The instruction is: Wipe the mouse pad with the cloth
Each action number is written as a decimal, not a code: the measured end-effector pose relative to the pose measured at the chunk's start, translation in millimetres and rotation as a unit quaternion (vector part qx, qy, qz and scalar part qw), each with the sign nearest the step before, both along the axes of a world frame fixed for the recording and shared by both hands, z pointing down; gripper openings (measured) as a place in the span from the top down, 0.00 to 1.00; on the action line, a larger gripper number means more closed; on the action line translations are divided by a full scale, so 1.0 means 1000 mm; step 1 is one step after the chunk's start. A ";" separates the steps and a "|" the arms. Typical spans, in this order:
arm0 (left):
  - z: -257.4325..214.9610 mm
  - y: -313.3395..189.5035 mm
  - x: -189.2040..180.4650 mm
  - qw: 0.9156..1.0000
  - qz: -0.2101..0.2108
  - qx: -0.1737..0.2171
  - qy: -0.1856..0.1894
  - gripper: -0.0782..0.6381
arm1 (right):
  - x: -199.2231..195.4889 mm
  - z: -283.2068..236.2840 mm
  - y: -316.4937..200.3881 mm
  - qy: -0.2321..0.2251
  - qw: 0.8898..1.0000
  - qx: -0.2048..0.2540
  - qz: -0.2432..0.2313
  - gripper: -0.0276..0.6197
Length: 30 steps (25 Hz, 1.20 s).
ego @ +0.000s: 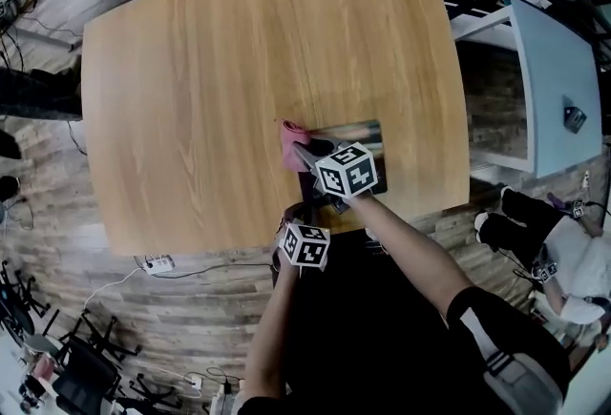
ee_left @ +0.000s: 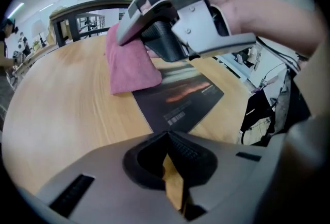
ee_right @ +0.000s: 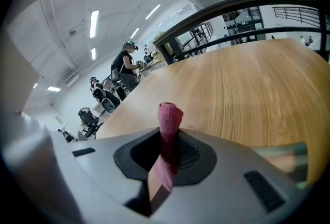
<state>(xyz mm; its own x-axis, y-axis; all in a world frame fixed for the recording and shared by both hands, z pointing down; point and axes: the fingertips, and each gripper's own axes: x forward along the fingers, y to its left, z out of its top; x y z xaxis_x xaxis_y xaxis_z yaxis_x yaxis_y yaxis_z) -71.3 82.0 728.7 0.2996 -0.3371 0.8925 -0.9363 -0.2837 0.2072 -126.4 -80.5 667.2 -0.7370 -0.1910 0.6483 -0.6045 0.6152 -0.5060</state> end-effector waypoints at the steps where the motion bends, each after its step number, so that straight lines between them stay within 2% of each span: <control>1: 0.000 0.000 0.000 1.000 -0.006 -0.003 0.002 0.86 | -0.001 0.006 -0.001 0.005 1.000 -0.004 -0.001 0.86; 7: 0.001 0.000 0.001 1.000 -0.022 -0.014 -0.003 0.86 | 0.001 0.046 -0.005 0.043 0.999 -0.014 -0.011 0.86; 14: 0.003 -0.001 -0.006 0.999 -0.039 -0.029 0.005 0.86 | -0.001 0.052 -0.013 0.067 0.997 0.009 -0.028 0.86; 20: 0.004 0.001 -0.011 0.998 -0.050 -0.040 0.021 0.86 | 0.010 0.056 -0.022 0.074 0.997 0.013 -0.018 0.86; 30: 0.004 0.002 -0.012 0.998 -0.035 -0.044 0.005 0.86 | 0.041 0.058 -0.034 0.081 0.997 0.012 0.012 0.86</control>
